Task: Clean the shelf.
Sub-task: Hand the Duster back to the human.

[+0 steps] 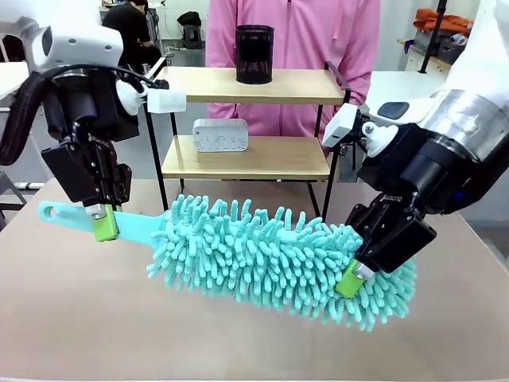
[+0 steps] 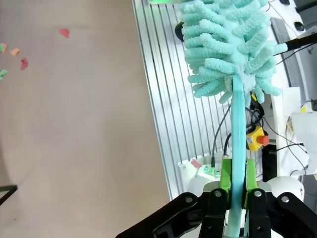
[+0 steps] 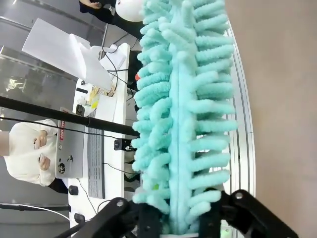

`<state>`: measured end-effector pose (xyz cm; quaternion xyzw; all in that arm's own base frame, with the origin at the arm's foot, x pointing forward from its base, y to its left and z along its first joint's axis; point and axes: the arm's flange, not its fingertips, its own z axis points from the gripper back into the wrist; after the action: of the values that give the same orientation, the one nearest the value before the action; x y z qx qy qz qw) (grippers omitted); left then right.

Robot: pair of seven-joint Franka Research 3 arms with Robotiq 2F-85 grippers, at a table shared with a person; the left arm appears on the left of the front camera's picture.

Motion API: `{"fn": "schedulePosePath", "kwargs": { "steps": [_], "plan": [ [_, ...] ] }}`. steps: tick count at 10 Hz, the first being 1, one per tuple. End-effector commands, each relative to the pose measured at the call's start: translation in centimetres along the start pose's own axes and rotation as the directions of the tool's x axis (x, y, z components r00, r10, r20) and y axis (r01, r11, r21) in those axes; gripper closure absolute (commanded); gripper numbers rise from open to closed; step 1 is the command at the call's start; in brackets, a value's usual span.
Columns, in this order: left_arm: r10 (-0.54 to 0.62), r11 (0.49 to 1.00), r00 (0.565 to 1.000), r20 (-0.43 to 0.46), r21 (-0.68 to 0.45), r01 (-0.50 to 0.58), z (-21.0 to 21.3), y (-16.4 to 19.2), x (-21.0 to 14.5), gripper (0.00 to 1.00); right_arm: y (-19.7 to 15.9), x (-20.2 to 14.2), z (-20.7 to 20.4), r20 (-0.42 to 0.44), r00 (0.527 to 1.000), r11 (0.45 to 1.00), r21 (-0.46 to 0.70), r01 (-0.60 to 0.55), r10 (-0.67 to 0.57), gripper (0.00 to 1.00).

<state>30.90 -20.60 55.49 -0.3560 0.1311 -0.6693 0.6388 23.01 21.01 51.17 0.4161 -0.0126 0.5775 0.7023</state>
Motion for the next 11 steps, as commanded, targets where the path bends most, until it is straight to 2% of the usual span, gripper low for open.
{"fn": "schedulePosePath", "kwargs": {
  "steps": [1, 6, 7, 8, 9, 11],
  "plan": [
    [0.01, 1.0, 1.0, -0.006, 0.001, -0.01, -0.2, -0.2, 0.2, 0.88, -0.3, -0.3, -0.1, -0.001, 1.0, 1.0, 0.007, -0.004, 0.004, 1.0],
    [0.016, 1.0, 1.0, 0.006, 0.016, -0.016, -0.2, -0.2, 0.2, 0.88, -0.2, -0.2, -0.1, -0.013, 1.0, 1.0, 0.023, -0.007, 0.007, 1.0],
    [0.017, 1.0, 0.999, 0.028, 0.023, -0.018, -0.1, -0.2, 0.2, 0.55, -0.2, -0.2, -0.1, -0.014, 1.0, 1.0, 0.024, -0.005, 0.006, 1.0],
    [0.022, 0.999, 0.999, 0.042, 0.035, -0.023, 0.0, -0.2, 0.2, 0.32, -0.3, -0.4, -0.1, -0.014, 1.0, 1.0, 0.023, -0.001, 0.001, 1.0],
    [0.026, 0.999, 0.998, 0.059, 0.041, -0.028, 0.1, -0.2, 0.0, 0.0, -0.3, -0.5, 0.0, -0.012, 1.0, 1.0, 0.02, 0.001, 0.0, 1.0],
    [0.047, 0.997, 0.995, 0.091, 0.051, -0.051, 0.5, -0.1, -0.8, 0.0, -0.7, -0.8, 0.3, -0.002, 1.0, 1.0, 0.022, 0.013, -0.013, 1.0]
  ]
}}
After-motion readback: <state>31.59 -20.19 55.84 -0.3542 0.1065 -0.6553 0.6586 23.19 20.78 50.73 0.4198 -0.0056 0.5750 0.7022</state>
